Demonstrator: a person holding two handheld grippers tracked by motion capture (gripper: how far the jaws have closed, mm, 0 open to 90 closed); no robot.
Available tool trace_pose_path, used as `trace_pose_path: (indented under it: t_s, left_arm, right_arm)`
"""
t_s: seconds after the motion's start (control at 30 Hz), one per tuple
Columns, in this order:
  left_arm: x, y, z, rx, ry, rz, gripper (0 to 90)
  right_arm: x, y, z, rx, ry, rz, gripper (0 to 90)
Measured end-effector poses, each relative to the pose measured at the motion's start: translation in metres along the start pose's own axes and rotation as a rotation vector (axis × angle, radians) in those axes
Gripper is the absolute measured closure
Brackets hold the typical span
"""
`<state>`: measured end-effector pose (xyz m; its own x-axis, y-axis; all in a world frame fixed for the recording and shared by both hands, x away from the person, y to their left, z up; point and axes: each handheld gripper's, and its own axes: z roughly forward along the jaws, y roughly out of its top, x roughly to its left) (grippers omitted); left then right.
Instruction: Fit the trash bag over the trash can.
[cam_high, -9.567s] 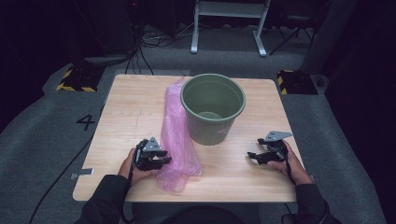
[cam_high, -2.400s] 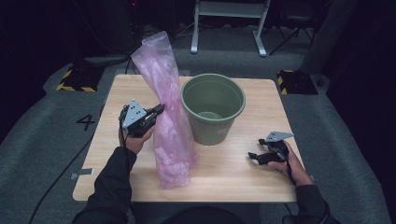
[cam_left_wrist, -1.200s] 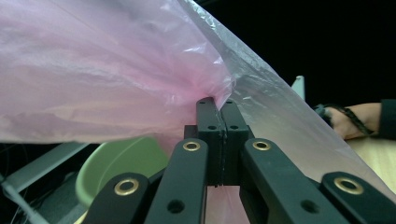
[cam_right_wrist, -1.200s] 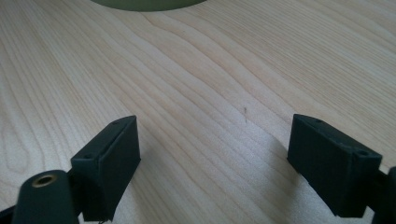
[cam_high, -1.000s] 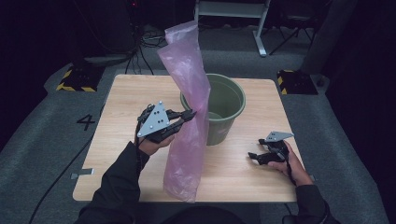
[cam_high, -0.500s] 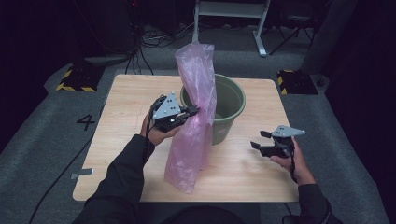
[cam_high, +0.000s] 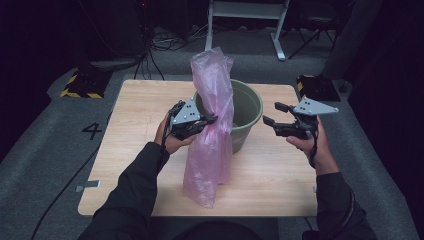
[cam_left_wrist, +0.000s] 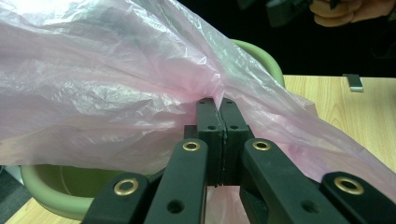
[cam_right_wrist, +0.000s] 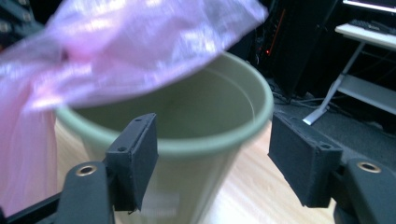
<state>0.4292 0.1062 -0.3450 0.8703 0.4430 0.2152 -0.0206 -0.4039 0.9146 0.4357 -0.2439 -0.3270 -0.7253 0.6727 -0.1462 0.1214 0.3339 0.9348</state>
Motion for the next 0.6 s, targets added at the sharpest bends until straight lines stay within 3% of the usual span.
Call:
trace_pose_path:
  t_s: [0.03,0.1,0.3,0.4,0.6]
  left_arm:
    - [0.000,0.000,0.001,0.004,0.000,-0.001,89.4]
    - [0.000,0.000,0.001,0.005,0.000,0.001,89.3]
    - [0.000,-0.001,0.002,0.008,-0.001,0.002,89.3]
    - [0.000,-0.001,0.002,0.009,-0.002,0.003,89.3]
    - [0.000,-0.001,0.002,0.011,-0.006,0.002,89.3]
  right_arm:
    - [0.004,0.012,0.009,0.003,0.001,-0.011,31.2]
    - [0.006,0.019,0.013,-0.003,-0.001,-0.022,31.1]
    - [0.022,0.059,0.043,-0.004,0.054,-0.045,30.2]
    - [0.030,0.069,0.057,0.004,0.080,-0.048,30.1]
    - [0.041,0.080,0.075,0.021,0.082,-0.056,29.1]
